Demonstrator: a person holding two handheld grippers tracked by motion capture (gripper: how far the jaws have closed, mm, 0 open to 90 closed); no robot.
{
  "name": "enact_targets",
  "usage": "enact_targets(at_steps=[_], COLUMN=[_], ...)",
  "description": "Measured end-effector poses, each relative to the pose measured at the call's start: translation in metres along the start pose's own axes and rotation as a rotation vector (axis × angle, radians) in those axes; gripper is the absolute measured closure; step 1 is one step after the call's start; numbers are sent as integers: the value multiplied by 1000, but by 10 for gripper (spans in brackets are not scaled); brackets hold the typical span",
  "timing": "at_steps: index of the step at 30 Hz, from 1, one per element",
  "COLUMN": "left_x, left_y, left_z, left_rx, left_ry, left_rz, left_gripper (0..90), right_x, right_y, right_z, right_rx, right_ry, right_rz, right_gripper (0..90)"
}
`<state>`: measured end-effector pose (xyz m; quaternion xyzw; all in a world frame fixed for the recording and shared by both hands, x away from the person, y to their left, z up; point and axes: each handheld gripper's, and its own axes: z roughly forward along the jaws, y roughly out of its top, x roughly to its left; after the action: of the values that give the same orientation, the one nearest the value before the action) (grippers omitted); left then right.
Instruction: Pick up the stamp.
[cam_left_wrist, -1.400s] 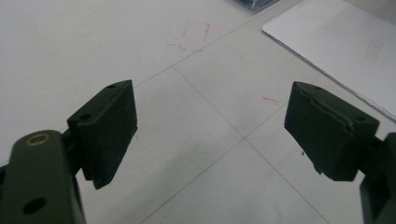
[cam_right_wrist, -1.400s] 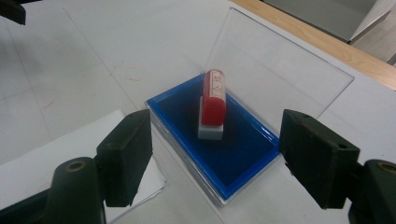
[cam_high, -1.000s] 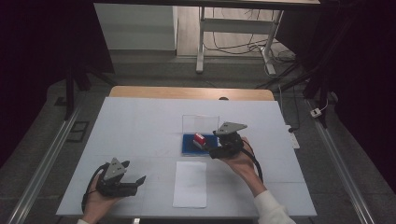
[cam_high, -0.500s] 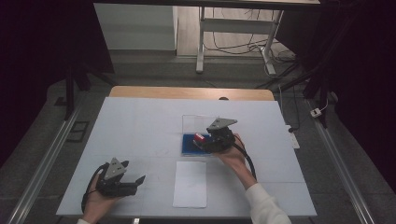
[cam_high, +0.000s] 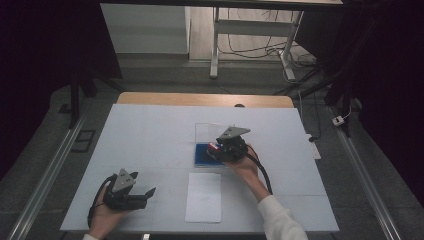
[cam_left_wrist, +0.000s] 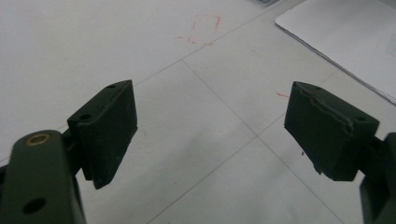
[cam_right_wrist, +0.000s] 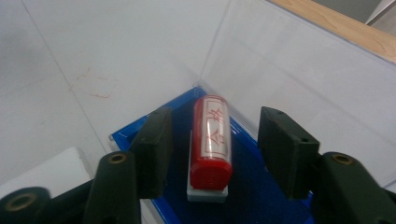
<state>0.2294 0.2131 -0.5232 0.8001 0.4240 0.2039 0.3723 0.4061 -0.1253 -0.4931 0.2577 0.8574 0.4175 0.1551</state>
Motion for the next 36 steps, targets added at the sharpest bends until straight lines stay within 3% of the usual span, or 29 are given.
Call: enact_targets(at_steps=[17, 29, 36], left_x=[2, 2, 1], left_y=[-1, -1, -1], left_z=[-2, -1, -1], left_rx=[1, 2, 5], left_ry=[3, 3, 0], left_rz=[-1, -1, -3], left_gripper=[176, 177, 179], right_x=[0, 2, 4], right_y=[-4, -3, 2], right_z=[6, 5, -10], right_rx=[32, 42, 4], right_ry=[2, 2, -1], right_rz=[-16, -42, -52], right_gripper=[686, 698, 700])
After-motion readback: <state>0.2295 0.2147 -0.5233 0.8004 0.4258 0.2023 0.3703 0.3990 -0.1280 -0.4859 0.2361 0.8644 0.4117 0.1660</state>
